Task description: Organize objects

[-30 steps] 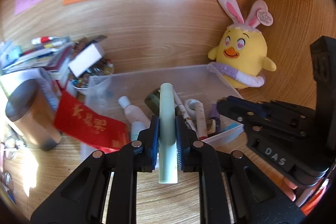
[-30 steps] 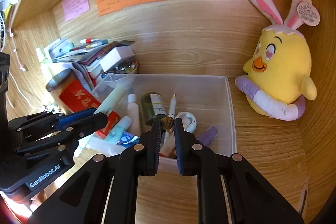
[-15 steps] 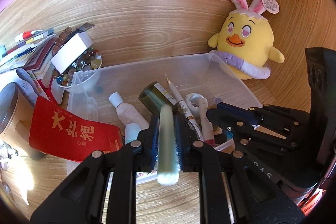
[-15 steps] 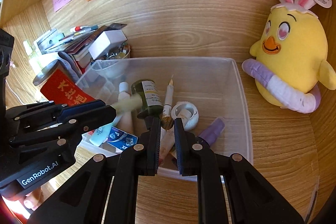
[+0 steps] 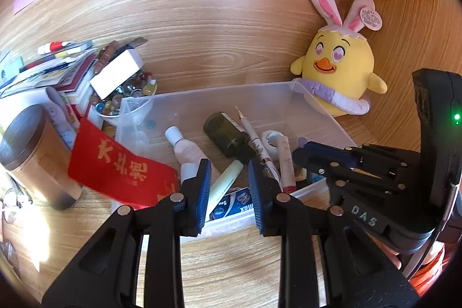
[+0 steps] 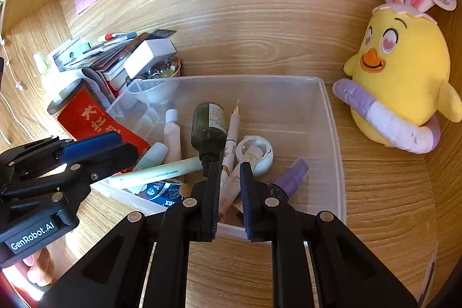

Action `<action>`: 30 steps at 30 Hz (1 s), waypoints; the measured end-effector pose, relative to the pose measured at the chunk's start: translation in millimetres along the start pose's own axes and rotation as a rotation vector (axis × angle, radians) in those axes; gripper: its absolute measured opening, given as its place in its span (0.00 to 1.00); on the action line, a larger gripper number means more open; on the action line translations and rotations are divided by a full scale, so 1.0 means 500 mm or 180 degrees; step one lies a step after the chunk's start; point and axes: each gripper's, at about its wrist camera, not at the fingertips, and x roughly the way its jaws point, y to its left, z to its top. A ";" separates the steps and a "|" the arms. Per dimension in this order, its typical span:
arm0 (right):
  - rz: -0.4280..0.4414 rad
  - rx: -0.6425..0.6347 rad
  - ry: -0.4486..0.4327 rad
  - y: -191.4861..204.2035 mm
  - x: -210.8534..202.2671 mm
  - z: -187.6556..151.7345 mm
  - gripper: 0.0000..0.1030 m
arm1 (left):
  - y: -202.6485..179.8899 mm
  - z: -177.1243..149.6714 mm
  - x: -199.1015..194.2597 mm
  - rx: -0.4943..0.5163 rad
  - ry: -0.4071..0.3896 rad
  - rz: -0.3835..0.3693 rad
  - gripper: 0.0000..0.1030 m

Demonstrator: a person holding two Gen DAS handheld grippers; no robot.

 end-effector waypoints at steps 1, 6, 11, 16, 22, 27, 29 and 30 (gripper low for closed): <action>0.0001 -0.0007 -0.0010 0.001 -0.004 0.000 0.12 | 0.001 -0.002 -0.004 -0.0015 -0.0012 -0.0001 0.28; 0.0016 -0.0080 -0.0070 0.002 -0.032 -0.003 0.19 | 0.005 -0.009 -0.032 -0.0068 -0.0127 0.0042 0.44; -0.0059 -0.0141 -0.0245 0.002 -0.073 -0.015 0.45 | 0.000 -0.021 -0.056 -0.0075 -0.0263 0.0141 0.70; -0.0164 -0.0232 -0.0434 0.002 -0.112 -0.028 0.69 | -0.004 -0.036 -0.072 -0.0085 -0.0338 0.0225 0.92; -0.0268 -0.0348 -0.0513 0.009 -0.140 -0.052 0.81 | 0.001 -0.064 -0.081 -0.0163 -0.0364 0.0219 0.95; -0.0274 -0.0338 -0.0467 0.007 -0.143 -0.075 0.82 | 0.011 -0.083 -0.075 -0.0261 -0.0309 0.0228 0.95; -0.0266 -0.0317 -0.0454 0.006 -0.142 -0.082 0.82 | 0.013 -0.089 -0.075 -0.0290 -0.0303 0.0231 0.95; -0.0264 -0.0307 -0.0443 0.004 -0.142 -0.085 0.82 | 0.013 -0.091 -0.076 -0.0292 -0.0301 0.0236 0.95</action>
